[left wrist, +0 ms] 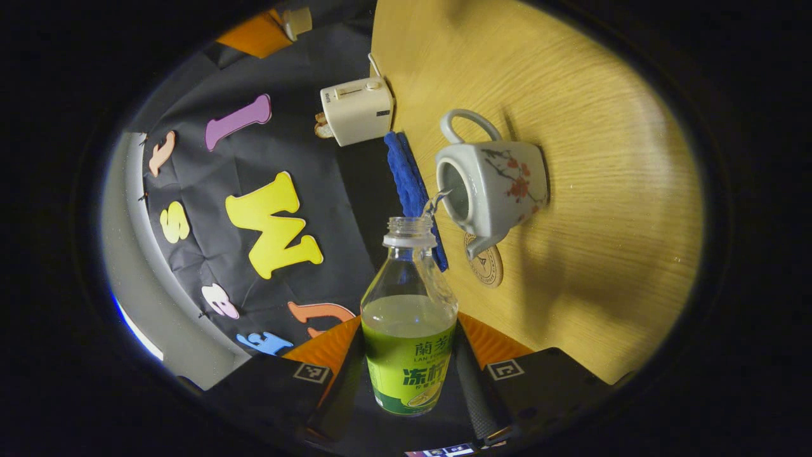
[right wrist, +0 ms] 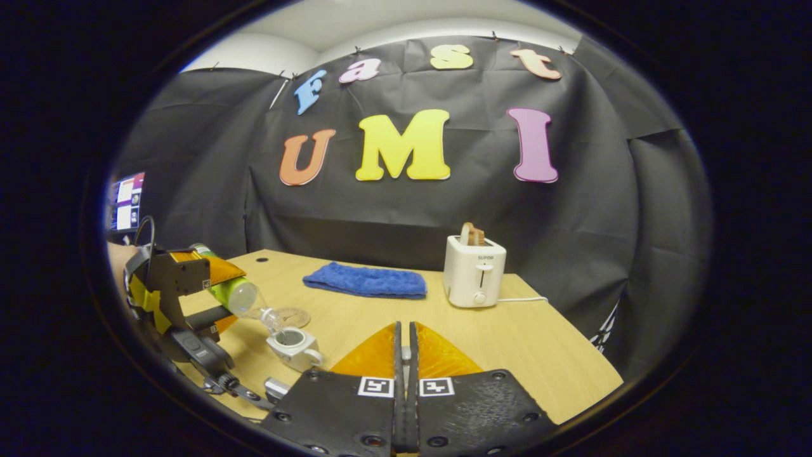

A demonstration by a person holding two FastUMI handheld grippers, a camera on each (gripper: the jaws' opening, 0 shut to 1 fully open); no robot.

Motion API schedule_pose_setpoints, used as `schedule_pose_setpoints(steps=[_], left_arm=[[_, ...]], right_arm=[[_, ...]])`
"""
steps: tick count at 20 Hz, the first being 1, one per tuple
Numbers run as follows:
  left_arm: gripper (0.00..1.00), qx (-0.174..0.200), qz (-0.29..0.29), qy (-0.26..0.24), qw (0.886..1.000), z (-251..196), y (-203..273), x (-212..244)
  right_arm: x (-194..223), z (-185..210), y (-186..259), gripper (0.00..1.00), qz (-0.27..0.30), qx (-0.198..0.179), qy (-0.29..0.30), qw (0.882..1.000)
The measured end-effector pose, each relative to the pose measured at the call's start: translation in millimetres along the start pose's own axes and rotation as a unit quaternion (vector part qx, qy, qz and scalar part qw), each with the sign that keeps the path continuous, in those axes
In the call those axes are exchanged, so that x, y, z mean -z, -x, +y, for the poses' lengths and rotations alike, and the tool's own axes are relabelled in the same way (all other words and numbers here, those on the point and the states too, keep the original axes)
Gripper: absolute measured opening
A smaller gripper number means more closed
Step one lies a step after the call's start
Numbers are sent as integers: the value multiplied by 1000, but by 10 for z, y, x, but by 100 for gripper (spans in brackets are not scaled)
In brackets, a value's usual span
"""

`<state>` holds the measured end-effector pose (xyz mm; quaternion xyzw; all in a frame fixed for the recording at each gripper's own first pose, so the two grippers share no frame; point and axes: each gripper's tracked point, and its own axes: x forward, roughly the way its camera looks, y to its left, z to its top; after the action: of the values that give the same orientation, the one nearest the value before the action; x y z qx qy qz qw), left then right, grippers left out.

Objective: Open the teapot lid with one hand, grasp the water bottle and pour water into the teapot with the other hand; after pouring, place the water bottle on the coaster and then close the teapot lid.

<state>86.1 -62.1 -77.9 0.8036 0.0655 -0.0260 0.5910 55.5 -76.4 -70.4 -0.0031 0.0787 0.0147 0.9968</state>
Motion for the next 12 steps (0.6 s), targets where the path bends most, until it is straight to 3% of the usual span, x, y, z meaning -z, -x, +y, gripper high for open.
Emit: schedule_pose_setpoints(steps=[12], left_arm=[[75,-7,12,-86,996,100,16,29]], right_arm=[[16,-65,9,0,4,4,-10,1000]])
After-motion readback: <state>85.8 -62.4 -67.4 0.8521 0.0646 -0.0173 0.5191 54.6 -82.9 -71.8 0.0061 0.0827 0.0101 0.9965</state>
